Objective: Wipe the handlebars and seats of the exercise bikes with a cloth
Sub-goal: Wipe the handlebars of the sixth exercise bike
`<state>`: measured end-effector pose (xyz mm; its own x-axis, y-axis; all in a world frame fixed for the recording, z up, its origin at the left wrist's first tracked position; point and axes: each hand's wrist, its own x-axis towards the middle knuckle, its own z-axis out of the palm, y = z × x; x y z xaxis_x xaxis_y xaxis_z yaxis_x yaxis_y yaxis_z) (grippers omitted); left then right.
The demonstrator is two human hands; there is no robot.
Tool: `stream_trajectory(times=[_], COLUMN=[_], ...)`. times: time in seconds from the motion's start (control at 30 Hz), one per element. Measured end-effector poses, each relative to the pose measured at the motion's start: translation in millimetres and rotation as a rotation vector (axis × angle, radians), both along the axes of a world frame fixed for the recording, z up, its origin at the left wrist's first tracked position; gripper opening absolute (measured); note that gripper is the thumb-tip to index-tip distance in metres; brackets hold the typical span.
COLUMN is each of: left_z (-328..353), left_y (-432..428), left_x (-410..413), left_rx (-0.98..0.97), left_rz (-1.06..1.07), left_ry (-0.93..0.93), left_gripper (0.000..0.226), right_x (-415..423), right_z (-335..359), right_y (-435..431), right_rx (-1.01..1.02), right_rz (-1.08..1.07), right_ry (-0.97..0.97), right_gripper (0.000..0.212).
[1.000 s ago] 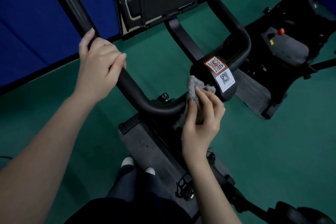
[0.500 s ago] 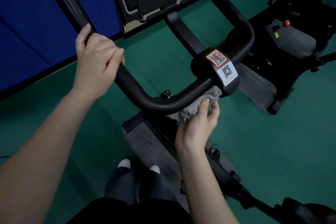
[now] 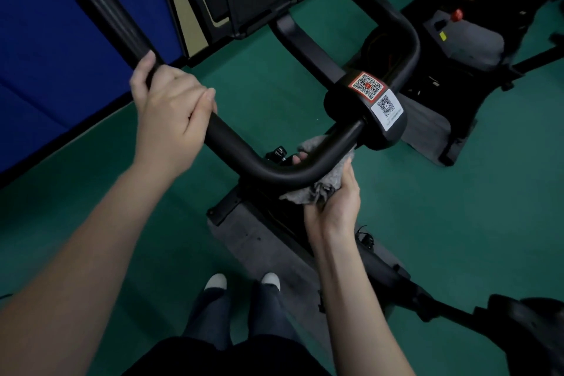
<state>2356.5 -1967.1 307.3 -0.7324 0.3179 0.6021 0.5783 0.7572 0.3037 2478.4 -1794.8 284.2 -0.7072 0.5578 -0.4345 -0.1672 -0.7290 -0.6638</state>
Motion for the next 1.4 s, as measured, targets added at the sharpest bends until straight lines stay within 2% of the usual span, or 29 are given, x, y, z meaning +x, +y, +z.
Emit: stream_trajectory(times=[0.3,0.43,0.6,0.73,0.9,1.07,1.17,1.27,1.4], left_z=[0,1,1,2,3,4,4,4,5], left_y=[0,0,-1,-1,-2,-5,-6,-8,-8], left_x=[1,0,0,0,0,-1,-2,-2,-2], left_rx=[-0.002,-0.001,-0.018,-0.012,-0.025,-0.041,-0.054,-0.051,-0.042], left_rz=[0.008,0.010,0.005,-0.006,-0.019,-0.043,-0.058,-0.073,-0.079], left_ry=[-0.002,0.001,0.000,-0.003,-0.006,0.000,0.007,0.014,0.006], left_gripper=[0.047,0.048,0.048,0.046,0.048,0.048,0.046,0.043,0.042], right_x=[25,21,16,12,4,-6,-11,1,14], right_z=[-6,-1,6,11,16,9,3,1,-1], right_y=[-53,-77,-103,-125,-143,-162,-159,-141,-132], right_rx=[0.120,0.165,0.205,0.139,0.084,0.147,0.145,0.102,0.129], right_rz=[-0.014,-0.055,-0.123,-0.117,-0.068,-0.004,-0.057,-0.129,-0.202], right_ry=[-0.261,-0.341,-0.328,-0.266,-0.288,-0.233,-0.170,-0.082,-0.078], right_gripper=[0.060,0.063,0.060,0.061,0.096,0.091,0.072,0.063,0.075])
